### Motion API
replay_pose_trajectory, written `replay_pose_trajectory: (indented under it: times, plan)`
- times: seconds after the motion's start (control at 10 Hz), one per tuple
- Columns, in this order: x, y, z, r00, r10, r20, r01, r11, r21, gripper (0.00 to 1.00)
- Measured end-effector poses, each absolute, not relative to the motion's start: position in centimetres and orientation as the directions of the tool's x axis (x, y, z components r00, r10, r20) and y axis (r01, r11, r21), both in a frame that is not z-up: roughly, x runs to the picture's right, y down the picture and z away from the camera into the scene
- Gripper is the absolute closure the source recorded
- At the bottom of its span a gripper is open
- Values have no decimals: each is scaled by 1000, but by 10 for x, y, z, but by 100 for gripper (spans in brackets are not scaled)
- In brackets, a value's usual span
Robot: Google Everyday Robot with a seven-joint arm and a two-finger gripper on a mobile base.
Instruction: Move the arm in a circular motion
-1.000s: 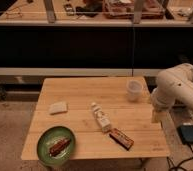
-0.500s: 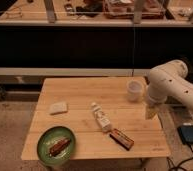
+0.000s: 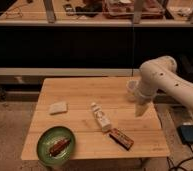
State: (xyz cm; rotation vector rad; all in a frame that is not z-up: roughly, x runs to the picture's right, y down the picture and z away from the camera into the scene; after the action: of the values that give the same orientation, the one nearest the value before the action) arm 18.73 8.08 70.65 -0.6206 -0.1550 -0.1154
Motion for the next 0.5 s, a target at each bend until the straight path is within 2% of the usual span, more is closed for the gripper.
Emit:
replay_pose_trajectory:
  times: [0.5]
  plan:
    - [106, 63, 729, 931, -184, 316, 342, 743, -576, 35]
